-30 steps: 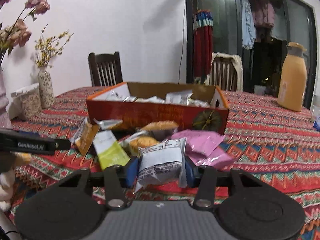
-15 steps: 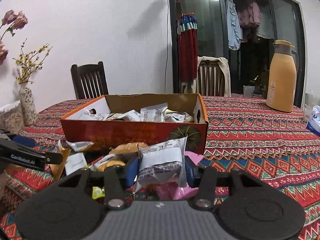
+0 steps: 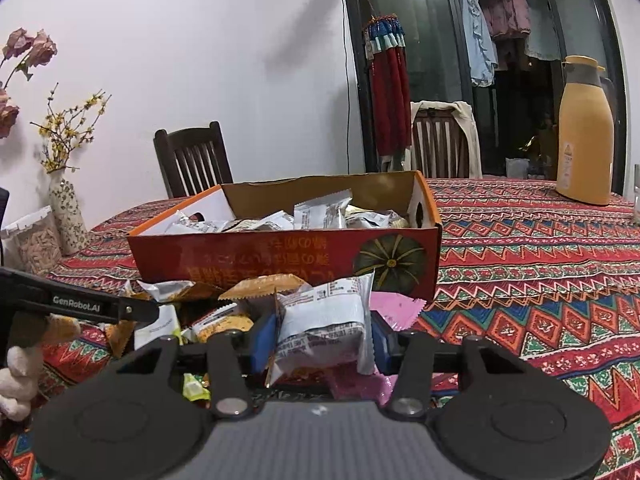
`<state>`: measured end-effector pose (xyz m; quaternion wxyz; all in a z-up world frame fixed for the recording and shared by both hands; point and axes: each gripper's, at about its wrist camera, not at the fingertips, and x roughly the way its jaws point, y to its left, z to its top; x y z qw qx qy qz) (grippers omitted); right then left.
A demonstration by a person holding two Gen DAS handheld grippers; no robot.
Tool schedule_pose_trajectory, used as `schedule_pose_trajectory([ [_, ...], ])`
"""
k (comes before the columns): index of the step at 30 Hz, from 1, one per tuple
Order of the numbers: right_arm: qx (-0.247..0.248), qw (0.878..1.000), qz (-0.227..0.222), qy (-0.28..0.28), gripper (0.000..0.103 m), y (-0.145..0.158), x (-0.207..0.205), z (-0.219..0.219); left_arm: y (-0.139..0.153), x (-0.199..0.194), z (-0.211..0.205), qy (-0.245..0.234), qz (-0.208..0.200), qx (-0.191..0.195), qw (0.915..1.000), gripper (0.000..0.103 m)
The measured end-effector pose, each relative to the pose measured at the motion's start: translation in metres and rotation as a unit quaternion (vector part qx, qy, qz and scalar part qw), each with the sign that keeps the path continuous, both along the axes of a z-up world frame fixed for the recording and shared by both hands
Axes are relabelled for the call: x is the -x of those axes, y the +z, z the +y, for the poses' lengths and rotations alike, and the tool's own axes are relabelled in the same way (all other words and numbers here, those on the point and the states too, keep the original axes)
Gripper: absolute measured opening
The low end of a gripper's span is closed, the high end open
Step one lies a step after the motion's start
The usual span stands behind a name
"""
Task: Organize snacks
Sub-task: 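Grasp the gold snack packet with the left gripper while the right gripper holds its packet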
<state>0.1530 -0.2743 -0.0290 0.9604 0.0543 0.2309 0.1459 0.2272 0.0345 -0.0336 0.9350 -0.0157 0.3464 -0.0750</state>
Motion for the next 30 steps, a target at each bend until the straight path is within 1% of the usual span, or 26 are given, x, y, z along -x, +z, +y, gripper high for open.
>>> schedule_pose_trajectory([
  [4,-0.007,1.000,0.001,0.003,0.048,0.001,0.000,-0.001,0.001,0.003,0.001,-0.002,-0.005,0.005,1.0000,0.067],
  [5,-0.007,1.000,0.001,0.004,0.048,0.001,0.000,-0.001,0.001,0.003,0.000,-0.003,-0.007,0.004,1.0000,0.063],
  [6,-0.008,1.000,0.000,0.004,0.048,0.001,0.000,-0.001,0.001,0.003,0.000,-0.004,-0.009,0.004,0.9999,0.051],
  [7,-0.008,1.000,0.000,0.004,0.048,0.001,0.000,-0.001,0.001,0.004,0.000,-0.008,-0.010,0.007,0.9999,0.049],
  [14,-0.008,1.000,-0.002,0.003,0.048,0.002,0.001,-0.001,0.003,0.009,-0.002,-0.005,-0.018,0.002,0.9998,0.043],
  [19,-0.011,1.000,-0.003,0.000,0.049,0.002,0.001,-0.002,0.004,0.010,0.001,0.007,-0.018,0.003,0.9998,0.039],
  [22,-0.013,1.000,-0.003,-0.001,0.049,0.002,0.001,-0.003,0.006,0.013,0.002,0.014,-0.019,0.004,0.9997,0.033],
  [24,-0.015,1.000,-0.003,-0.002,0.049,0.002,0.001,-0.003,0.007,0.017,0.001,0.019,-0.022,-0.001,0.9996,0.023],
  [26,-0.016,1.000,-0.003,-0.002,0.049,0.001,0.001,-0.003,0.009,0.020,0.000,0.028,-0.025,-0.008,0.9993,0.022],
  [30,-0.016,1.000,-0.005,-0.003,0.049,0.002,0.002,-0.004,0.013,0.026,0.003,0.042,-0.032,-0.005,0.9986,0.020],
])
